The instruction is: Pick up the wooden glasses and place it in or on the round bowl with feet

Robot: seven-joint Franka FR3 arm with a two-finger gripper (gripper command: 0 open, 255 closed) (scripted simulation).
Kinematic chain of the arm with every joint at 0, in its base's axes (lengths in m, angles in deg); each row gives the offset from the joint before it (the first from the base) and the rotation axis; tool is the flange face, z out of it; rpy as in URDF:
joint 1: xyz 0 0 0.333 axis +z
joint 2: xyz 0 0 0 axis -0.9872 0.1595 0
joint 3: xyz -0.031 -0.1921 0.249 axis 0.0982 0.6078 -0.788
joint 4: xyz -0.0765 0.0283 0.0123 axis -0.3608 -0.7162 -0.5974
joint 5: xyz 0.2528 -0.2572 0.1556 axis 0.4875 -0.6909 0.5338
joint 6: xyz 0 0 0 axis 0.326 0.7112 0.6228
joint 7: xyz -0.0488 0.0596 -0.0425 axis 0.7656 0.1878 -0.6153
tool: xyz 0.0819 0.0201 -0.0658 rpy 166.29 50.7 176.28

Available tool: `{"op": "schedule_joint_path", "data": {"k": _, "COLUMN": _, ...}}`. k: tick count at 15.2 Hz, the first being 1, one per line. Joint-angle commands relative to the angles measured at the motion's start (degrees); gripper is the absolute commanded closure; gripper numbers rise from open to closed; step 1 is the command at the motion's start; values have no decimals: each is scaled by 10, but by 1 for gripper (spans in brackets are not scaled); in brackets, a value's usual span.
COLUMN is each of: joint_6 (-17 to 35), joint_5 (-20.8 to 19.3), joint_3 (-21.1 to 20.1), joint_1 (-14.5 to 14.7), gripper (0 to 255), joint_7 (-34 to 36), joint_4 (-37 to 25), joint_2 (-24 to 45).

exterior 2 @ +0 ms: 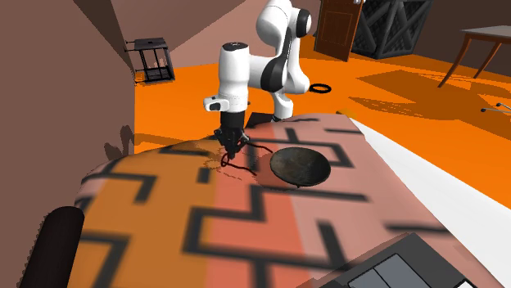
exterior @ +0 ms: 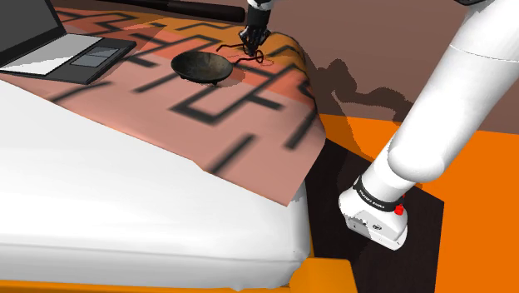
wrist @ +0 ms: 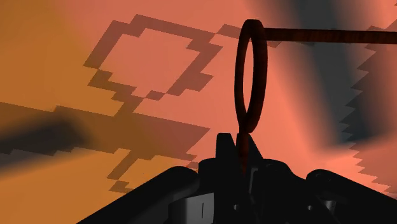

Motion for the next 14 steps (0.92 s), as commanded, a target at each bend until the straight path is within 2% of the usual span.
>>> {"op": "schedule_joint_path", "data": {"k": 1, "joint_6": -13, "joint_5": 0, "joint_3": 0, "joint_1": 0, "gripper": 255, "joint_7": 0, "joint_4": -10, "joint_2": -3}}
{"op": "schedule_joint_path", "data": {"k": 14, "joint_6": -110, "joint_5": -2, "joint_3": 0, "joint_1": 0, "gripper": 255, "joint_7": 0, "joint_4": -90, "joint_2": -20}}
